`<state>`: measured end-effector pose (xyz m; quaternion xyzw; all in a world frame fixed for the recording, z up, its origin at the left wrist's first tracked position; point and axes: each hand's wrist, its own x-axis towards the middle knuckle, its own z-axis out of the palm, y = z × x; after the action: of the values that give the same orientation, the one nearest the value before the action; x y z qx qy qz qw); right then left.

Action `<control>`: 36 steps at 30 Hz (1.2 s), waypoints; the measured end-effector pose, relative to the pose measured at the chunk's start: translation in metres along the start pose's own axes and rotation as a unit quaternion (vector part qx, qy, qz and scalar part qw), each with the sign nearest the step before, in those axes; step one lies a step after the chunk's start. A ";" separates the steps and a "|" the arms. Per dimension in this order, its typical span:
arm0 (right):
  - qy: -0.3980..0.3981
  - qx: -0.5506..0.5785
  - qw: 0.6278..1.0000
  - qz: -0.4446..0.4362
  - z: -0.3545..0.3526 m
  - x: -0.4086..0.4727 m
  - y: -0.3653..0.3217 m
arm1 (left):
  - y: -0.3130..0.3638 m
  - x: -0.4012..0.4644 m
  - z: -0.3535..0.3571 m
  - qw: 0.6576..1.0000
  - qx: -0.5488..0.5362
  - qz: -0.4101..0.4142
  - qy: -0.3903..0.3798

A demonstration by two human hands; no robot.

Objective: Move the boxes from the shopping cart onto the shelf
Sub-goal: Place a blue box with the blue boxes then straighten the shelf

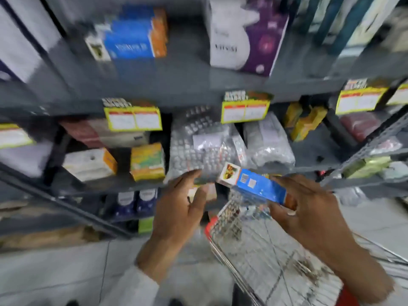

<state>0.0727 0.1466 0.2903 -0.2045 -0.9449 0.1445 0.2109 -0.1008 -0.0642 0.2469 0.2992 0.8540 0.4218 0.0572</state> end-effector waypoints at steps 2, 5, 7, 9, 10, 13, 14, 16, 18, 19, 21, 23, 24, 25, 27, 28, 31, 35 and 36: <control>0.032 0.012 0.999 -0.030 -0.019 0.031 -0.042 | 0.008 0.017 -0.059 0.998 -0.002 0.045 0.051; 0.061 0.043 0.995 -0.071 -0.037 0.091 -0.103 | 0.017 0.051 -0.144 0.979 0.062 0.107 0.164; 0.078 0.053 0.991 -0.094 -0.042 0.128 -0.139 | 0.016 0.067 -0.190 0.966 0.094 0.117 0.210; 0.076 0.059 0.988 -0.121 -0.043 0.166 -0.171 | 0.011 0.084 -0.225 0.961 0.123 0.098 0.230; 0.066 0.056 0.988 -0.129 -0.042 0.185 -0.184 | 0.007 0.094 -0.238 0.960 0.141 0.080 0.229; -0.006 0.009 0.993 -0.117 -0.033 0.237 -0.216 | -0.008 0.124 -0.261 0.959 0.193 0.033 0.206; -0.034 -0.002 0.993 -0.112 -0.027 0.253 -0.221 | -0.014 0.132 -0.265 0.959 0.200 0.028 0.198; -0.077 -0.012 0.991 -0.112 -0.016 0.276 -0.225 | -0.023 0.146 -0.272 0.958 0.222 0.026 0.181; -0.109 -0.010 0.987 -0.117 -0.007 0.290 -0.224 | -0.030 0.156 -0.275 0.954 0.251 0.036 0.160; -0.119 -0.006 0.986 -0.119 -0.005 0.293 -0.222 | -0.033 0.159 -0.275 0.952 0.262 0.044 0.152; -0.123 0.009 0.984 -0.126 -0.005 0.289 -0.217 | -0.038 0.163 -0.273 0.949 0.275 0.051 0.143; -0.094 0.057 0.985 -0.133 -0.009 0.276 -0.208 | -0.045 0.165 -0.270 0.945 0.290 0.055 0.138; -0.073 0.099 0.984 -0.129 -0.010 0.268 -0.203 | -0.048 0.166 -0.269 0.944 0.296 0.057 0.137; -0.049 0.140 0.981 -0.126 -0.009 0.260 -0.198 | -0.050 0.167 -0.268 0.942 0.300 0.058 0.137; -0.002 0.186 0.977 -0.107 -0.004 0.249 -0.189 | -0.051 0.169 -0.267 0.939 0.309 0.061 0.138; 0.011 0.202 0.975 -0.090 0.000 0.248 -0.186 | -0.050 0.169 -0.267 0.937 0.314 0.063 0.138; -0.001 0.232 0.970 -0.076 0.007 0.259 -0.181 | -0.052 0.169 -0.266 0.936 0.319 0.062 0.137; -0.037 0.215 0.973 -0.072 0.005 0.277 -0.185 | -0.052 0.168 -0.266 0.936 0.321 0.055 0.132; -0.044 0.219 0.972 -0.070 0.005 0.279 -0.186 | -0.052 0.168 -0.266 0.936 0.322 0.053 0.130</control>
<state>-0.2211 0.1075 0.4476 -0.0804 -0.9107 0.3415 0.2181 -0.3551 -0.1771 0.4033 0.2887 0.9271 0.1616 -0.1760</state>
